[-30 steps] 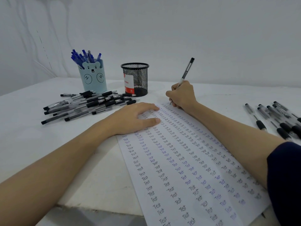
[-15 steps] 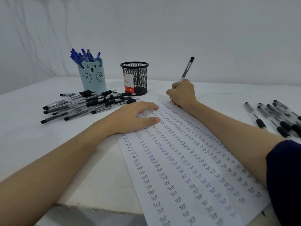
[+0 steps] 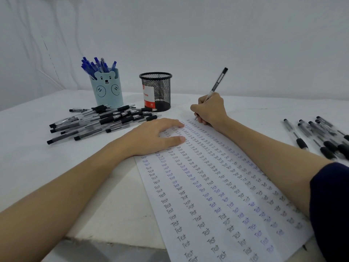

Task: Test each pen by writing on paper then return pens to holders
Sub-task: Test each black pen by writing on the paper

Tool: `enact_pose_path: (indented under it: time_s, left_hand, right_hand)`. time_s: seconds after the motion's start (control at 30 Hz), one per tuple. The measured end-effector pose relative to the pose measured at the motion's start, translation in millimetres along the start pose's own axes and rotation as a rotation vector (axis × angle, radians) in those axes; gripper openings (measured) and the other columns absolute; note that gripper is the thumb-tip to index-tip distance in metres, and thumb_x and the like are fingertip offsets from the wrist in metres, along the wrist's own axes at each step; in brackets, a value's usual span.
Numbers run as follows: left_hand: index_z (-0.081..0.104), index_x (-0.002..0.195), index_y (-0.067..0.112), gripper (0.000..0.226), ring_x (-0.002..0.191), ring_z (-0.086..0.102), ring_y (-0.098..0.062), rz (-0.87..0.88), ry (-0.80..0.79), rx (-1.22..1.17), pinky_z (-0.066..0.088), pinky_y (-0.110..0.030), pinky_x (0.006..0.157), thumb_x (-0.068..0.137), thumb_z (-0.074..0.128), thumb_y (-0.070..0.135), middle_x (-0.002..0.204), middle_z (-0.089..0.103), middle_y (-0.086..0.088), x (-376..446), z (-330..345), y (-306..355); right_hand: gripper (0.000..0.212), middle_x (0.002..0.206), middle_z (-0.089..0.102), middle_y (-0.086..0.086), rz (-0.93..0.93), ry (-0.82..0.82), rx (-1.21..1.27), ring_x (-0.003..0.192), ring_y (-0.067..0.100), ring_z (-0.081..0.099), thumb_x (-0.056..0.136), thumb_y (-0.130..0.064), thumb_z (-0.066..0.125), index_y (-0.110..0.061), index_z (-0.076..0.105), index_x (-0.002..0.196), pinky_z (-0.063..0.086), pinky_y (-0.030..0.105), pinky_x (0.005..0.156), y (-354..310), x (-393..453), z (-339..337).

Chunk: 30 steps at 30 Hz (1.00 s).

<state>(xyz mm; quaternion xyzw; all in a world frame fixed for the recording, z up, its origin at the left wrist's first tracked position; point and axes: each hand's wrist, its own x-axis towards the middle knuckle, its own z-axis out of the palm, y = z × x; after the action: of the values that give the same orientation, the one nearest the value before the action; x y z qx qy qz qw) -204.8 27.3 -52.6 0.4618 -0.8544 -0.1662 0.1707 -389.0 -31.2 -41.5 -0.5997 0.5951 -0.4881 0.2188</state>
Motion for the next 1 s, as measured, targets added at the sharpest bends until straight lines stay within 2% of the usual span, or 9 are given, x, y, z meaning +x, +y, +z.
enact_pose_path:
  time_s: [0.2,0.33,0.43,0.6,0.7,0.77,0.83,0.9,1.0]
  left_hand:
    - [0.044,0.132,0.043,0.054,0.131,0.032,0.000,0.000,0.000,-0.002,0.022,-0.019,0.103,0.081,0.047,0.061,0.143,0.038,0.022,0,0,0]
    - [0.044,0.132,0.042,0.052,0.132,0.032,0.000,0.008,0.009,0.000,0.022,-0.018,0.104,0.083,0.049,0.059,0.142,0.039,0.022,1,0,-1]
    - [0.044,0.132,0.042,0.053,0.131,0.032,0.000,0.011,0.008,0.001,0.022,-0.018,0.104,0.082,0.048,0.061,0.142,0.039,0.022,1,0,-2]
    - [0.046,0.129,0.045,0.060,0.131,0.034,-0.001,0.009,0.020,-0.002,0.024,-0.022,0.107,0.076,0.046,0.073,0.141,0.041,0.023,0,1,-5]
    - [0.045,0.131,0.044,0.060,0.133,0.033,-0.003,0.002,0.010,0.005,0.023,-0.024,0.109,0.078,0.045,0.072,0.142,0.040,0.021,-2,0,-2]
    - [0.042,0.134,0.042,0.065,0.134,0.032,-0.005,-0.010,-0.021,0.051,0.022,-0.025,0.109,0.078,0.041,0.074,0.145,0.038,0.018,-4,-2,3]
    - [0.039,0.139,0.036,0.063,0.135,0.033,-0.010,-0.029,-0.041,0.117,0.023,-0.028,0.111,0.084,0.042,0.067,0.147,0.037,0.013,-3,-4,7]
    - [0.038,0.140,0.032,0.054,0.132,0.037,-0.013,-0.033,-0.025,0.148,0.027,-0.031,0.110,0.091,0.048,0.051,0.146,0.039,0.009,-4,-6,20]
    - [0.050,0.130,0.026,0.038,0.119,0.045,-0.010,0.028,0.020,0.099,0.033,-0.024,0.097,0.093,0.052,0.033,0.131,0.049,0.013,-4,-3,49]
  right_hand:
    - [0.035,0.050,0.049,0.010,-0.010,0.009,-0.026,0.036,0.019,0.046,0.070,0.004,0.049,-0.011,0.032,0.044,0.029,0.013,0.032,0,1,1]
    - [0.031,0.046,0.051,0.009,0.077,0.059,0.107,0.032,0.016,0.040,0.073,-0.002,0.053,-0.010,0.038,0.047,0.029,0.015,0.035,-1,1,-2]
    - [0.023,0.043,0.048,0.005,0.180,0.018,0.179,0.027,0.013,0.033,0.077,-0.012,0.056,-0.006,0.047,0.057,0.027,0.016,0.039,-6,1,-10]
    - [0.021,0.045,0.045,0.010,0.252,-0.060,0.153,0.022,0.009,0.030,0.086,-0.012,0.060,-0.010,0.042,0.075,0.022,0.011,0.032,-12,3,-32]
    - [0.030,0.042,0.044,0.007,0.257,-0.038,0.206,0.026,0.011,0.033,0.097,-0.027,0.046,-0.008,0.041,0.074,0.024,0.012,0.033,-14,-7,-50]
    - [0.032,0.039,0.049,0.004,0.285,-0.038,0.265,0.029,0.013,0.041,0.101,-0.029,0.036,-0.008,0.045,0.077,0.034,0.016,0.037,-16,-16,-67]
    - [0.031,0.053,0.054,0.005,0.320,-0.076,0.338,0.044,0.016,0.051,0.102,-0.023,0.037,-0.007,0.052,0.080,0.043,0.024,0.051,-18,-22,-87]
    - [0.021,0.060,0.046,0.002,0.345,-0.138,0.442,0.052,0.014,0.046,0.099,-0.014,0.042,-0.007,0.057,0.085,0.040,0.024,0.055,-18,-30,-112]
    - [0.025,0.053,0.030,-0.003,0.388,-0.144,0.653,0.046,0.012,0.028,0.098,-0.033,0.044,-0.011,0.055,0.094,0.029,0.024,0.049,-19,-42,-149]
